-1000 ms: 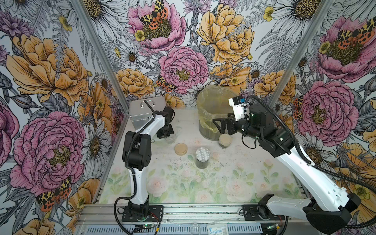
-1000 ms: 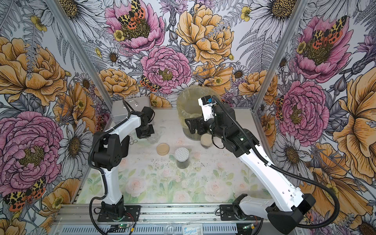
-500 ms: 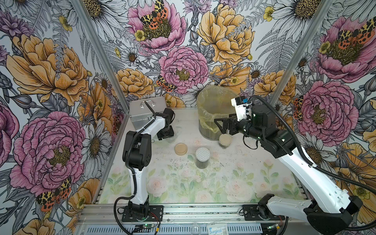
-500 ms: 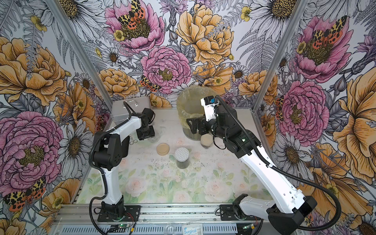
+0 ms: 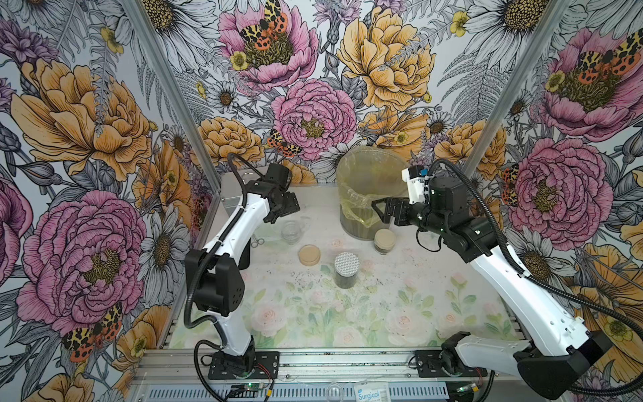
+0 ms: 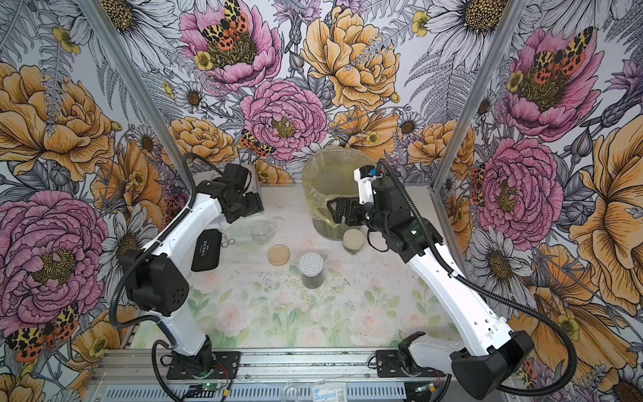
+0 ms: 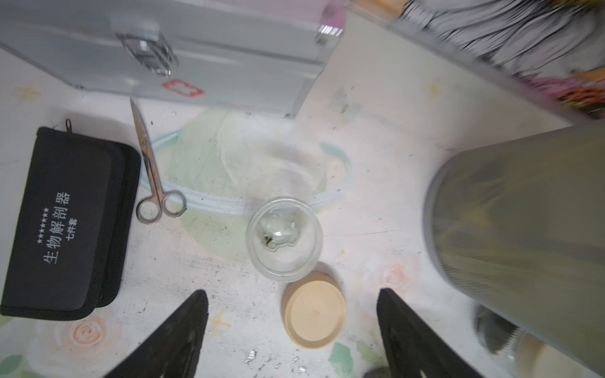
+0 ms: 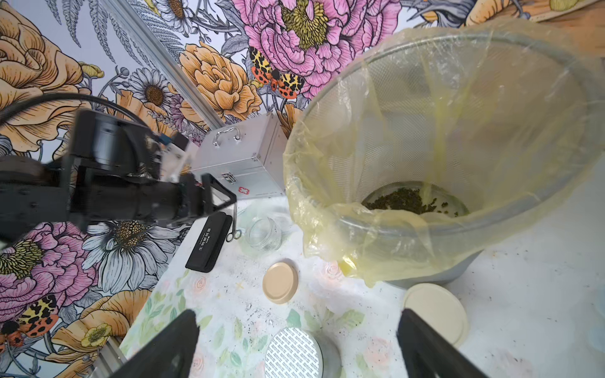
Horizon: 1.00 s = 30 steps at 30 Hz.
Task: Empty moldy tea leaves from jars
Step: Place the jar at the center of the board, then pick up the jar from the center of the board.
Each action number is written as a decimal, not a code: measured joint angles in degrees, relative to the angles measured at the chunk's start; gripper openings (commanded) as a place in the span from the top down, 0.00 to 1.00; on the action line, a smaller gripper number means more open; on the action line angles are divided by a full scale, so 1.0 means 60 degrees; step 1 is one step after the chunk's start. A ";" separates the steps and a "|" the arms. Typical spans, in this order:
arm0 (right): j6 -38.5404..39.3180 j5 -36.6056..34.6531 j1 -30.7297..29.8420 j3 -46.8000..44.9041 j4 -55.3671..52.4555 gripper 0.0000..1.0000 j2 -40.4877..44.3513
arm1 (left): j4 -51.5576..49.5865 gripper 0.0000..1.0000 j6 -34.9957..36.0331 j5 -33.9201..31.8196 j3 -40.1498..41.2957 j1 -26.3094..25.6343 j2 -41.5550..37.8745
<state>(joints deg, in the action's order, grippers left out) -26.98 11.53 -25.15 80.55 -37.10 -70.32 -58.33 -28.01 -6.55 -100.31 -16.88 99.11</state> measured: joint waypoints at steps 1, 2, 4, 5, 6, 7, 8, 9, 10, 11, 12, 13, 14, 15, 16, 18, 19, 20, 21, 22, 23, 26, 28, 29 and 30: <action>-0.0087 0.0117 0.0124 -0.0073 0.0007 0.05 0.0000 | 0.0040 0.08 0.0222 0.0025 -0.0193 -0.0277 -0.0328; -0.0153 0.0211 0.0226 -0.0138 0.0004 0.05 0.0000 | 0.0076 0.05 0.0404 0.0062 -0.0328 -0.0561 -0.0568; -0.0284 0.0423 0.0448 -0.0313 0.0007 0.05 0.0004 | 0.0193 0.01 0.0973 0.0124 -0.0532 -0.1508 -0.1118; -0.0331 0.0499 0.0532 -0.0412 0.0007 0.05 0.0015 | 0.0226 0.01 0.1173 0.0153 -0.0554 -0.1905 -0.1297; -0.0375 0.0597 0.0648 -0.0557 0.0007 0.05 0.0044 | 0.0244 0.01 0.1453 0.0189 -0.0554 -0.2430 -0.1486; -0.0437 0.0670 0.0754 -0.0729 0.0011 0.05 0.0095 | 0.0240 0.01 0.1734 0.0215 -0.0546 -0.2958 -0.1625; -0.0488 0.0739 0.0838 -0.0882 0.0004 0.05 0.0168 | 0.0244 0.01 0.1960 0.0240 -0.0521 -0.3410 -0.1712; -0.0561 0.0809 0.0943 -0.1100 0.0004 0.05 0.0295 | 0.0248 0.01 0.2211 0.0255 -0.0452 -0.3865 -0.1789; -0.0634 0.0849 0.1042 -0.1322 -0.0015 0.06 0.0448 | 0.0233 0.01 0.2452 0.0280 -0.0350 -0.4288 -0.1847; -0.0692 0.0882 0.1126 -0.1508 -0.0004 0.06 0.0594 | 0.0226 0.01 0.2616 0.0310 -0.0248 -0.4586 -0.1883; -0.0794 0.0889 0.1228 -0.1752 -0.0004 0.06 0.0809 | 0.0208 0.01 0.2801 0.0342 -0.0095 -0.4925 -0.1912; -0.0871 0.0885 0.1322 -0.1989 -0.0015 0.07 0.1045 | 0.0168 0.01 0.2951 0.0375 0.0066 -0.5224 -0.1927; -0.0943 0.0885 0.1402 -0.2208 -0.0015 0.07 0.1279 | 0.0102 0.01 0.3038 0.0415 0.0208 -0.5468 -0.1923; -0.1031 0.0885 0.1475 -0.2430 -0.0029 0.07 0.1526 | 0.0004 0.01 0.3104 0.0488 0.0386 -0.5708 -0.1909; -0.1111 0.0889 0.1526 -0.2623 -0.0047 0.08 0.1763 | -0.0120 0.01 0.3166 0.0546 0.0539 -0.5887 -0.1876; -0.1213 0.0914 0.1610 -0.2896 -0.0080 0.08 0.2109 | -0.0310 0.01 0.3155 0.0583 0.0860 -0.6091 -0.1796; -0.1282 0.0943 0.1625 -0.3005 -0.0087 0.09 0.2255 | -0.0346 0.01 0.3118 0.0601 0.1064 -0.6131 -0.1745; -0.1319 0.0954 0.1628 -0.3093 -0.0106 0.08 0.2371 | -0.0382 0.01 0.3064 0.0601 0.1235 -0.6142 -0.1694; -0.1348 0.0958 0.1628 -0.3158 -0.0138 0.08 0.2455 | -0.0441 0.01 0.2983 0.0601 0.1435 -0.6138 -0.1599; -0.1362 0.0958 0.1628 -0.3228 -0.0160 0.09 0.2532 | -0.0514 0.01 0.2911 0.0597 0.1596 -0.6138 -0.1468; -0.1370 0.0958 0.1628 -0.3260 -0.0208 0.09 0.2557 | -0.0565 0.01 0.2900 0.0597 0.1698 -0.6138 -0.1337; -0.1402 0.0962 0.1628 -0.3279 -0.0284 0.09 0.2575 | -0.0594 0.01 0.2834 0.0608 0.1832 -0.6142 -0.0852; -0.1428 0.0998 0.1628 -0.3279 -0.0280 0.09 0.2550 | -0.0532 0.01 0.2834 0.0688 0.1887 -0.6142 -0.0586; -0.1432 0.1027 0.1628 -0.3275 -0.0284 0.09 0.2524 | -0.0503 0.01 0.2830 0.0714 0.1912 -0.6142 -0.0514; -0.1428 0.1049 0.1628 -0.3279 -0.0284 0.09 0.2470 | -0.0470 0.01 0.2827 0.0710 0.1953 -0.6142 -0.0430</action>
<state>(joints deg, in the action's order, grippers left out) -35.55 17.82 -15.38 60.88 -38.81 -55.51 -61.14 -11.05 -2.28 -88.60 -53.74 96.53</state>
